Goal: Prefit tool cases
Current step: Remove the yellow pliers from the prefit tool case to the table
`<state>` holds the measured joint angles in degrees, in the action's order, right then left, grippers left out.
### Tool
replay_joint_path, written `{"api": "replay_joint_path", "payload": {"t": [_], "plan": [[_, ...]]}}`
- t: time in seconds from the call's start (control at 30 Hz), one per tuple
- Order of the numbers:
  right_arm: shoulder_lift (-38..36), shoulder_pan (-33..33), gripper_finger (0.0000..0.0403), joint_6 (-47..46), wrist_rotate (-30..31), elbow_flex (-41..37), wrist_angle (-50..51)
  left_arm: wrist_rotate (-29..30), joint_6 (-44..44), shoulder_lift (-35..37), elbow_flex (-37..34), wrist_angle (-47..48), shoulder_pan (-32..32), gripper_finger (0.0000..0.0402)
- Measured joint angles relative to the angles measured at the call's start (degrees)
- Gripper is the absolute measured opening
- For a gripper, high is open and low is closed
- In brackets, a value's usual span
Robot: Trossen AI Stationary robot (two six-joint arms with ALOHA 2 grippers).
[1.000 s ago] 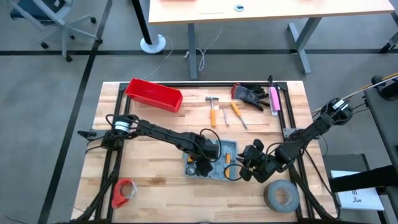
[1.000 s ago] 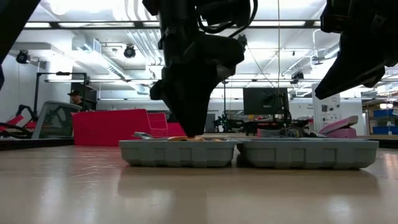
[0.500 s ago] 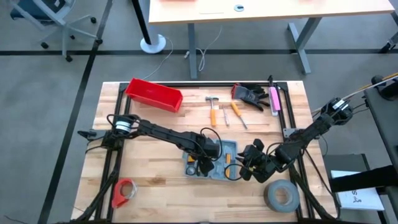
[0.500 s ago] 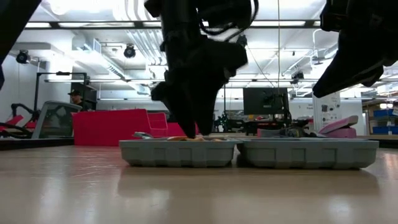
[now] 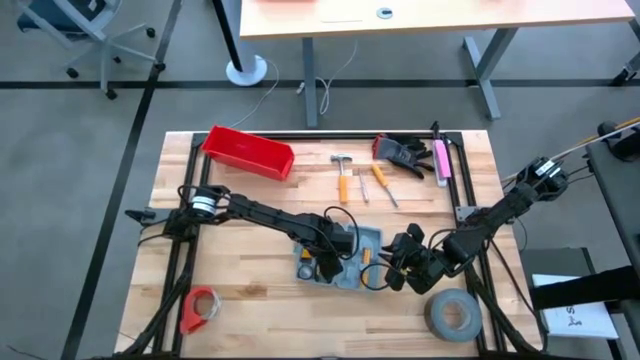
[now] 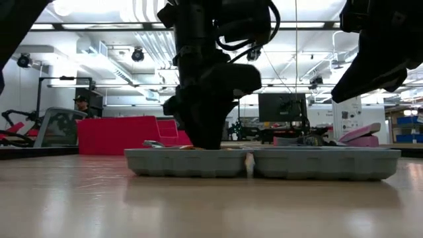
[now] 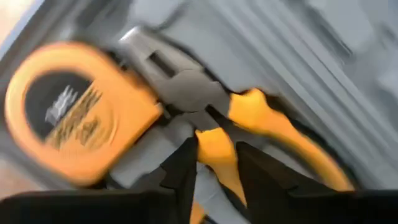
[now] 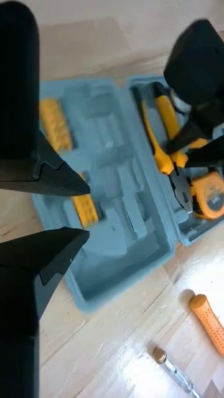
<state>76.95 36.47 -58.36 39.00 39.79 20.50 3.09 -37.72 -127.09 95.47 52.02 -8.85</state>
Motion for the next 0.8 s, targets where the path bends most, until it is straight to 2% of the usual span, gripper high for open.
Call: {"api": "replay_joint_path", "payload": {"t": [0.1, 0.37, 0.63, 0.8], "plan": [[0.00, 0.02, 0.0069, -0.12, 0.00, 0.00, -0.14, 0.57, 2.32, 0.00, -0.10, 0.60, 0.14, 0.0082], [0.00, 0.02, 0.0056, -0.03, -0.03, 0.00, -0.14, 0.98, 4.08, -0.14, 0.79, 1.46, 0.36, 0.0082], [0.02, 0.02, 0.0062, 0.04, -0.07, -0.04, -0.07, 1.69, 4.41, 0.05, 6.75, 8.54, 0.36, 0.0075], [0.02, 0.02, 0.0070, -0.14, -0.21, -0.04, -0.11, 2.07, 4.27, 1.49, 10.56, 12.76, -0.33, 0.0035]]}}
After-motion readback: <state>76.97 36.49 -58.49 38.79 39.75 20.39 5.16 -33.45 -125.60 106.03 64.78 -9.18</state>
